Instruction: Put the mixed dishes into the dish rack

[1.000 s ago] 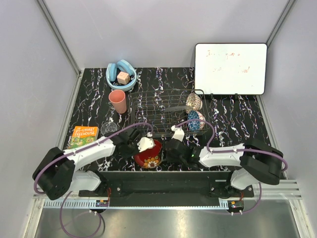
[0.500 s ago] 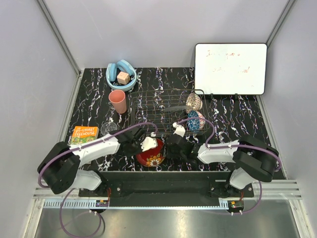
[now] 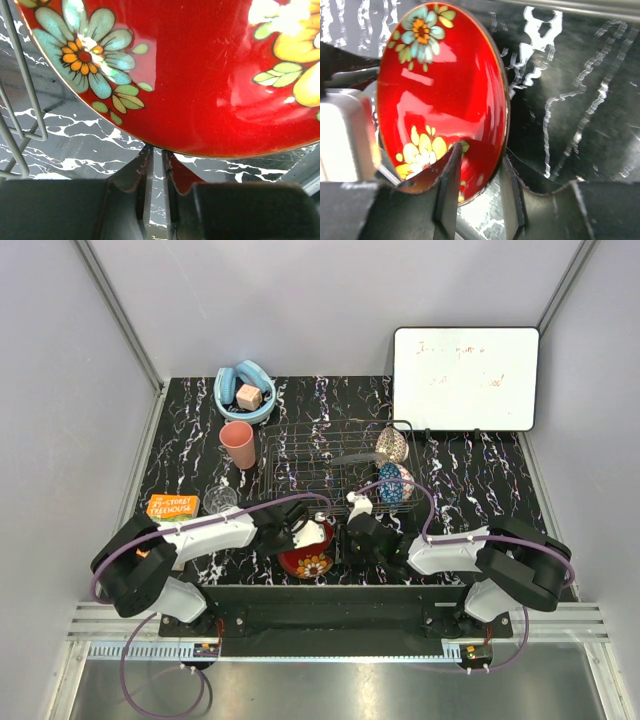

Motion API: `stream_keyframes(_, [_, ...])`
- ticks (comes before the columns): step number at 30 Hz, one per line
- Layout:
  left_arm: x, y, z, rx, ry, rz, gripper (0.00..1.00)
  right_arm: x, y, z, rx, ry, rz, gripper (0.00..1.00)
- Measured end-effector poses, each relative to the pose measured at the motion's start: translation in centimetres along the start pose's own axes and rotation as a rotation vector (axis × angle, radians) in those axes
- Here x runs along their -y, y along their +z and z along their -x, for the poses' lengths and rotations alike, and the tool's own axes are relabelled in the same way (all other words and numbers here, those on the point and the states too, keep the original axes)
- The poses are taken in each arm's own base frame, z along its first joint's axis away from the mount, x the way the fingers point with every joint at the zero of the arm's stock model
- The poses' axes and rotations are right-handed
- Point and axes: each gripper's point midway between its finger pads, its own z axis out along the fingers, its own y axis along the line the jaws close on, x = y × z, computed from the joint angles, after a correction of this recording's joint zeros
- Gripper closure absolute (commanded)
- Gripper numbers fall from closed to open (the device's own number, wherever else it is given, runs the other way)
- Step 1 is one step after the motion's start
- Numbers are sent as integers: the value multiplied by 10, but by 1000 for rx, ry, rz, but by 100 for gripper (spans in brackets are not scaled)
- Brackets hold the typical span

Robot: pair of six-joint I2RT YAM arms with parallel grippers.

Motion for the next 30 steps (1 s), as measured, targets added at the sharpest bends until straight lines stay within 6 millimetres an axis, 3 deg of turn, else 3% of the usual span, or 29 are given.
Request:
stream_keyframes(5, [0, 0, 0, -7, 5, -2, 84, -21, 1, 3, -3, -12, 105, 62])
stream_keyframes(7, [2, 0, 0, -5, 10, -15, 85, -26, 0, 3, -4, -15, 134, 70])
stream_keyframes(8, [2, 0, 1, -4, 12, -16, 85, -27, 0, 3, -8, -17, 139, 84])
stream_keyframes(9, [2, 0, 1, -3, 12, -18, 85, -28, 0, 2, -11, -17, 147, 89])
stream_keyframes(12, [8, -3, -8, -42, 13, -40, 85, -38, 0, 13, 25, -5, 180, 100])
stream_keyframes(14, [10, -3, -9, -51, 12, -47, 85, -37, 0, 14, 28, -10, 174, 100])
stream_keyframes(17, [12, -4, -10, -51, 13, -52, 69, -36, 0, 14, 29, -13, 168, 100])
stream_keyframes(18, [12, -5, -10, -51, 11, -54, 50, -36, 0, 14, 29, -14, 168, 100])
stream_keyframes(22, [17, -16, -4, -18, -10, -72, 1, -36, 0, 14, 30, -29, 170, 100])
stream_keyframes(26, [-9, -56, 30, 115, -69, -17, 1, -49, -10, 12, 15, -50, 220, 100])
stream_keyframes(30, [-51, -123, 58, 330, -162, 100, 1, -64, -23, 16, 19, -89, 267, 100])
